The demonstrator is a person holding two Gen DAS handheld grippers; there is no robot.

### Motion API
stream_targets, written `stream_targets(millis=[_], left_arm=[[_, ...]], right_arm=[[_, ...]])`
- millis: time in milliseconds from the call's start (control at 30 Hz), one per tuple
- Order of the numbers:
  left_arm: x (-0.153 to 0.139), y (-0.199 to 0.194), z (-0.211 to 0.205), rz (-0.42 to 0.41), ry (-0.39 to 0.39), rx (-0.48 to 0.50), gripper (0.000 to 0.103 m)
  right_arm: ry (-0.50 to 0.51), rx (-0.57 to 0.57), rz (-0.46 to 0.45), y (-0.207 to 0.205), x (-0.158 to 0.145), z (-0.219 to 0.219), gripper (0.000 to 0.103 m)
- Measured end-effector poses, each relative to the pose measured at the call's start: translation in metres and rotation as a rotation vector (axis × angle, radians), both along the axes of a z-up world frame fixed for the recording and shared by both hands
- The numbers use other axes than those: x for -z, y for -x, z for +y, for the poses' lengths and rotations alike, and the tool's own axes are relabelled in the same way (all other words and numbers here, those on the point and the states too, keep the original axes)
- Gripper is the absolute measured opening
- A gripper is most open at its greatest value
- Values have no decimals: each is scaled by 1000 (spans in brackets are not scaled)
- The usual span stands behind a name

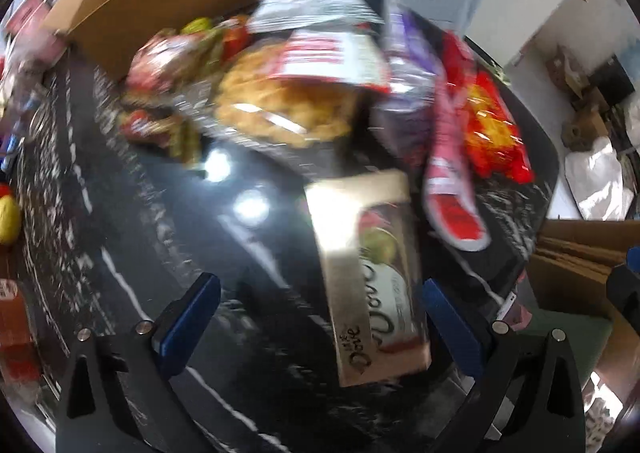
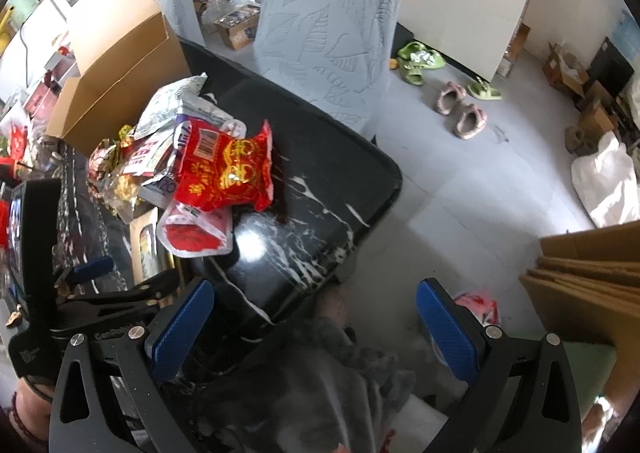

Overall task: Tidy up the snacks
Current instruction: 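Reach the left tool to the gold Dove box and close on it, then lift the Dove box with the left tool while the right tool grasps the red-gold snack bag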

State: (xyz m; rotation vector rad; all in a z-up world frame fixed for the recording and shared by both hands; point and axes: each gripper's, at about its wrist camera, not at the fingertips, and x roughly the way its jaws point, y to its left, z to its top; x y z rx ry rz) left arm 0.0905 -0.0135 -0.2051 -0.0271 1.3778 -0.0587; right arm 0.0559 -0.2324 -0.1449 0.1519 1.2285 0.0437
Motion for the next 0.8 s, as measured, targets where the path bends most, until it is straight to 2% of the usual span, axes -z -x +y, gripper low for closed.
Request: stream_targets(millis=[100,167,200,233,267,467,533,800], left_arm=[[-1,0,15,-17,7,3,98],[-2,1,20,-21,4,14,82],[-2,1,21,-19,-2,24,78],[0,2,22,-16,-8,36,65],[0,5,22,-14,-9,40,45],[-9,23,34,-14,25,46,43],[-21,35,44,-30,14,51,43],[-61,40,96,-58,20,6,43]], right_arm=[[-8,-23,8,-4,4,8,103],[-9,-38,12,-6,6,13,103],[-10,-47,13,-7,7,16,103],[-11,-52,15,-8,7,17,103],[-12,-58,16,-9,8,20,103],[-29,-77,20,-19,14,28,103],[-36,-83,20,-23,16,31,103],[-58,-86,-19,-52,14,39,103]])
